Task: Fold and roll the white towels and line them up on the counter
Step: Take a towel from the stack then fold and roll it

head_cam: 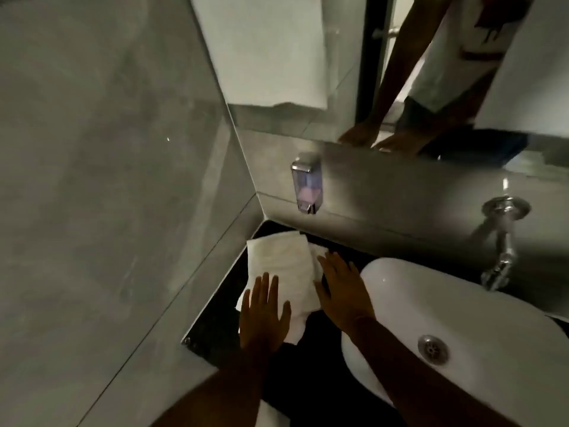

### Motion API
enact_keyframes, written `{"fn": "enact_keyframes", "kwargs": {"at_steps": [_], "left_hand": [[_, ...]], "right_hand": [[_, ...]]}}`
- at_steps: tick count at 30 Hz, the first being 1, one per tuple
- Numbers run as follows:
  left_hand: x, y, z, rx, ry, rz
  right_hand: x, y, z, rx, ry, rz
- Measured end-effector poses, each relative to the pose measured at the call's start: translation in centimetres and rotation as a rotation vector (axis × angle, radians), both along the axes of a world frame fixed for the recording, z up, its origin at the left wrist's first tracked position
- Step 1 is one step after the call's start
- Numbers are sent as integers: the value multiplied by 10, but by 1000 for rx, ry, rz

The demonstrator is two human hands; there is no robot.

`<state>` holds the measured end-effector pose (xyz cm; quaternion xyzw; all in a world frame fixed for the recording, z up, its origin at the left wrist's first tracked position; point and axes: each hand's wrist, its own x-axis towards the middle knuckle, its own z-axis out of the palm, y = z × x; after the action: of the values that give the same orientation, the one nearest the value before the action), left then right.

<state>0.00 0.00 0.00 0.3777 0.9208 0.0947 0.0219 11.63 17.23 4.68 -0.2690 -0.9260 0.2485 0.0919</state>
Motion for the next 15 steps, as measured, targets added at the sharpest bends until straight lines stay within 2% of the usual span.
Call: {"fn": "enact_keyframes", "kwargs": {"at_steps": [3,8,11,15], "left_hand": [[-28,-9,-39,-112,-62,-47],[-56,-15,-99,-106,-106,-248],[-69,-4,-113,-128,-194,-281],[-71,5,-113,-127,-278,-251]], "right_hand": [[-38,-8,-37,-341,-41,-125],[-85,-16,-96,-645,-209,-401],[-101,-16,-133,-755,-261,-566],[-107,-19,-145,-812,-295,-675]]}}
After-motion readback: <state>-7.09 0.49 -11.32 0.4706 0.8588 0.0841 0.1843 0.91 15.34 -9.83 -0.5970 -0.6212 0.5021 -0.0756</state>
